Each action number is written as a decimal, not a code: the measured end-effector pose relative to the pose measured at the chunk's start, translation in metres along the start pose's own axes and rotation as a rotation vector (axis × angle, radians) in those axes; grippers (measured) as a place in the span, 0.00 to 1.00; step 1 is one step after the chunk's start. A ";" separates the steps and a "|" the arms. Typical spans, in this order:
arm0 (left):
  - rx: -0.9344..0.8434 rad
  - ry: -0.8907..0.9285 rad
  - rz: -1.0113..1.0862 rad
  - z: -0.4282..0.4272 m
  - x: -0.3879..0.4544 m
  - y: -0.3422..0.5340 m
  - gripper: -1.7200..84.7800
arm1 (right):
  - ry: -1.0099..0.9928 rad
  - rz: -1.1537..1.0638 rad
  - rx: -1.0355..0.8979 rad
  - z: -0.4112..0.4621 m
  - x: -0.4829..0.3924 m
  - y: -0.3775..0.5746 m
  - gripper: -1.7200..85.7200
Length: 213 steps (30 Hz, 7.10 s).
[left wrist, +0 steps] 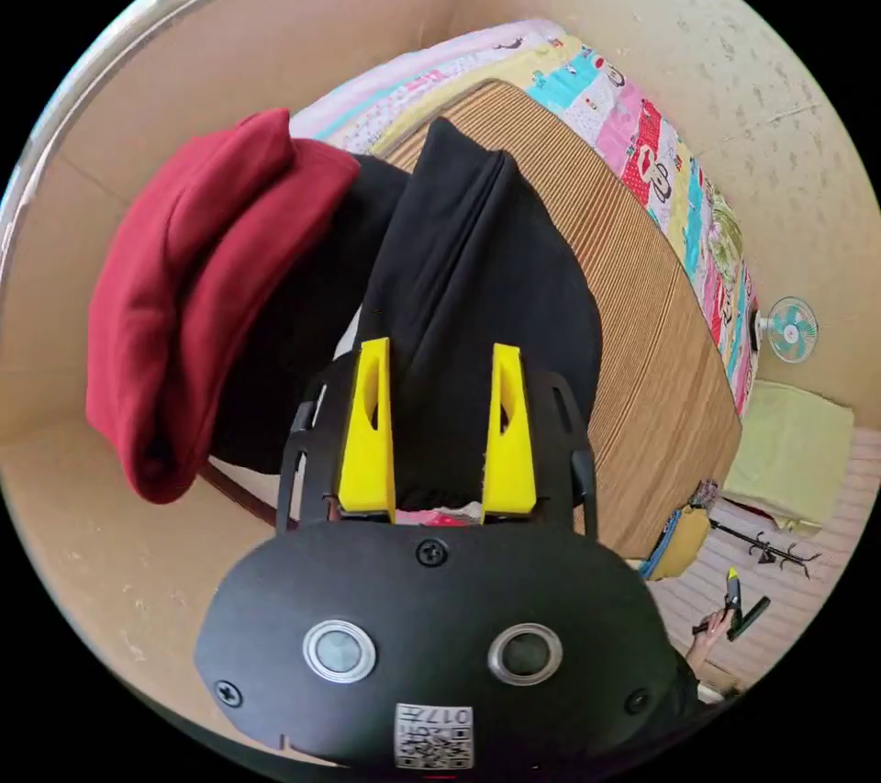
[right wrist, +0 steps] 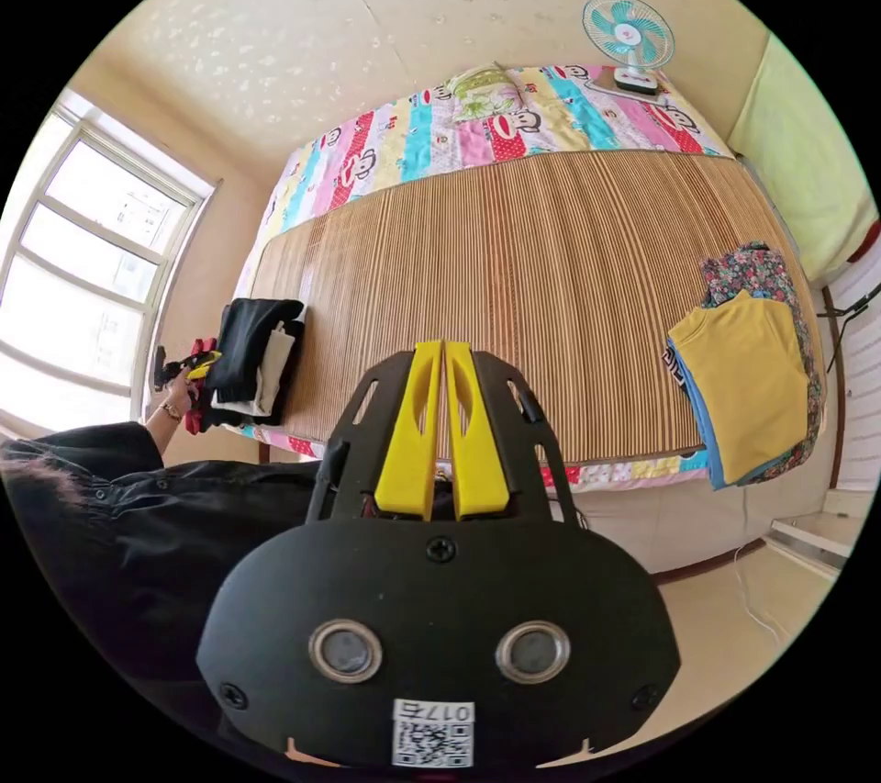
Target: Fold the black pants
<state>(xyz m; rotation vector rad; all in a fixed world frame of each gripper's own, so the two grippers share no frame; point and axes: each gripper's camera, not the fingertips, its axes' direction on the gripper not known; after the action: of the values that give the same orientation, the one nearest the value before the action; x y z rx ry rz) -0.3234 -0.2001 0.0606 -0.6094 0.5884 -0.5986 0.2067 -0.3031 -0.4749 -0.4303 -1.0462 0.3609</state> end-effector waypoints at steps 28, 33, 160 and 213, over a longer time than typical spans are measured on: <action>-0.299 0.839 0.341 -0.050 0.074 0.277 0.08 | -0.221 -0.896 -0.818 0.406 -0.420 -0.094 0.17; -0.284 0.763 0.186 -0.042 0.024 0.301 0.11 | -0.043 -0.935 -0.788 0.433 -0.419 -0.067 0.16; -0.814 0.192 0.957 0.337 0.360 0.312 0.08 | -0.486 -0.217 -0.148 -0.079 0.181 0.119 0.06; -0.741 0.799 0.365 0.107 -0.050 0.000 0.02 | -0.215 -0.067 -0.411 0.277 0.064 0.087 0.13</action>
<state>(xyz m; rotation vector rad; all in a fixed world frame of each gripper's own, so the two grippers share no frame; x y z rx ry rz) -0.2877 -0.1303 0.1488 -0.9206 1.6779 -0.2388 -0.0163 -0.1508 -0.3511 -0.7340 -1.3469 0.1306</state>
